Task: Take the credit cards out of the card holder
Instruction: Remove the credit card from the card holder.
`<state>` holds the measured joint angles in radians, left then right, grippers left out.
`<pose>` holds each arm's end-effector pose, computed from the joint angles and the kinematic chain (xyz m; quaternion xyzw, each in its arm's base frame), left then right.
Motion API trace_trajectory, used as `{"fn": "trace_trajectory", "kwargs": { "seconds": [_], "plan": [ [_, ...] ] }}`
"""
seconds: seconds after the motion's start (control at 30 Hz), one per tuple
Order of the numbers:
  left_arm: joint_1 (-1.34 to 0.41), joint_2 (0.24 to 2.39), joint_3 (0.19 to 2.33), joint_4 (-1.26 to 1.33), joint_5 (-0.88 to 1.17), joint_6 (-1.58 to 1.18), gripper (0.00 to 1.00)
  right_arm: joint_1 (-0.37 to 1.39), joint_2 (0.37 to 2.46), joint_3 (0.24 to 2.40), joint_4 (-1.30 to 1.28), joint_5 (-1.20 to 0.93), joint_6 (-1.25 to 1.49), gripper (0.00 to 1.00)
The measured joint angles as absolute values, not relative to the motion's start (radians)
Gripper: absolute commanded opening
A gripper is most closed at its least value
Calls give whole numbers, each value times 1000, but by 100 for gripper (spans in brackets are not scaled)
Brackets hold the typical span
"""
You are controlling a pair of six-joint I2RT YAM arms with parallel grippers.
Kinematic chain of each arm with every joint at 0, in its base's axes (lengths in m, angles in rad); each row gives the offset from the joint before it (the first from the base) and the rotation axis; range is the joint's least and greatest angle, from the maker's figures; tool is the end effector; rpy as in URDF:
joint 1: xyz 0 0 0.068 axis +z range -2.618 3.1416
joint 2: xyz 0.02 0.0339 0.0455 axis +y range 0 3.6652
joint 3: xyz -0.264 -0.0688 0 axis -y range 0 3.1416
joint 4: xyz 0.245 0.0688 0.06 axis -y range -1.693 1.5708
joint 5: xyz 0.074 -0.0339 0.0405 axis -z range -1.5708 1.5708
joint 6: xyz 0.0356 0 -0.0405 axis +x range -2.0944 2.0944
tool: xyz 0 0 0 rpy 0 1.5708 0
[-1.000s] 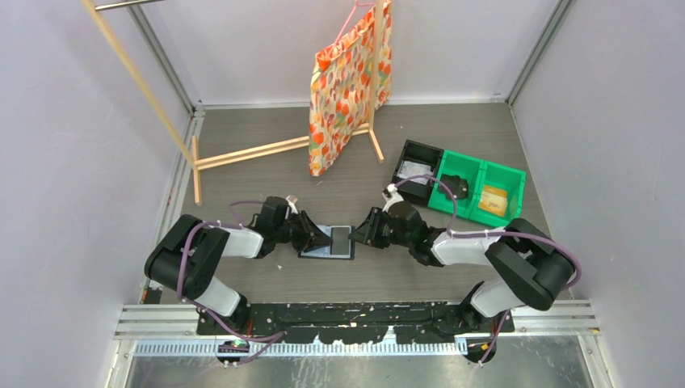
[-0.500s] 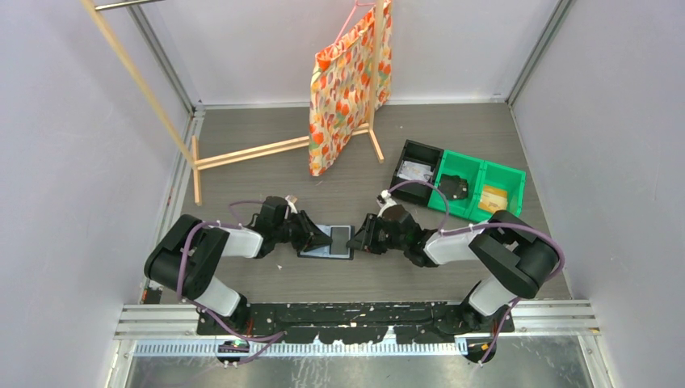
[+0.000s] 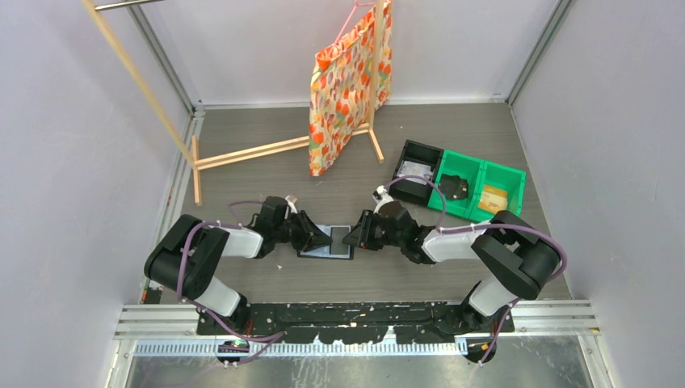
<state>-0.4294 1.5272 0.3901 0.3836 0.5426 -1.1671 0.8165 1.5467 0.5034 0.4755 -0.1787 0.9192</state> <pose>0.2125 -0.1175 0.1087 -0.2194 0.8630 -0.4458 0.0911 0.1876 0.2089 0.1373 0.0020 0.8744 0.4159 0.2498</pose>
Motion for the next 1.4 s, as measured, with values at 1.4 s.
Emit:
{"fn": "trace_trajectory", "kwargs": {
  "seconds": [1.4],
  "plan": [
    [-328,1543,316,520,591,-1175,22,802,1809,480,855,-239,1038,1]
  ]
}}
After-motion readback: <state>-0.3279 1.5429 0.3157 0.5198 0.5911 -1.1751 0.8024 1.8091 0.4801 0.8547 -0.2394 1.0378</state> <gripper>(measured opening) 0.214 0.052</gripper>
